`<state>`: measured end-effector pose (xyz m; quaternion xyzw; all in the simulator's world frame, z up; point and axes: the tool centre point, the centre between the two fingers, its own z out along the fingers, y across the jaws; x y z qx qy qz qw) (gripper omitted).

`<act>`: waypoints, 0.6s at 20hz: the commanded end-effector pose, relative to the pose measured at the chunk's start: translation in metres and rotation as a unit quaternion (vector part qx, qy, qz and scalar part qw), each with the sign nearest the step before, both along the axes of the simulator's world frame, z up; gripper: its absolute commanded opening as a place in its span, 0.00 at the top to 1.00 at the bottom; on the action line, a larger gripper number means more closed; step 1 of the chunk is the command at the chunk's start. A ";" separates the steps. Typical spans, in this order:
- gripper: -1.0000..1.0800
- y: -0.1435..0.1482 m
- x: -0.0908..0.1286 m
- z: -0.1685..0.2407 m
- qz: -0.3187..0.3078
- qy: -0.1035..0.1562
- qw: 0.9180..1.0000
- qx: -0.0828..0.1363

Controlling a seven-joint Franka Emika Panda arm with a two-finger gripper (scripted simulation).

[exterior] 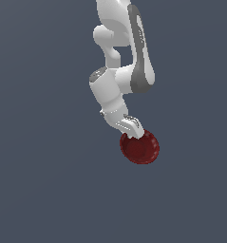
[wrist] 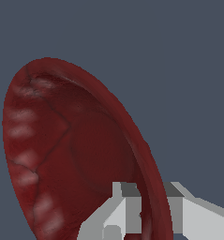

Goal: Pick up the object and move it to a goal position.

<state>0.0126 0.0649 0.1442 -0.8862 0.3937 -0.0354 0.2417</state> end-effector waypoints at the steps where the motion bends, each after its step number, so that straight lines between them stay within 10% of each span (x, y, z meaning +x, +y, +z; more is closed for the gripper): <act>1: 1.00 0.018 0.002 0.028 0.000 -0.001 1.000 0.000; 12: 1.00 0.077 0.009 0.116 -0.001 -0.001 1.000 0.000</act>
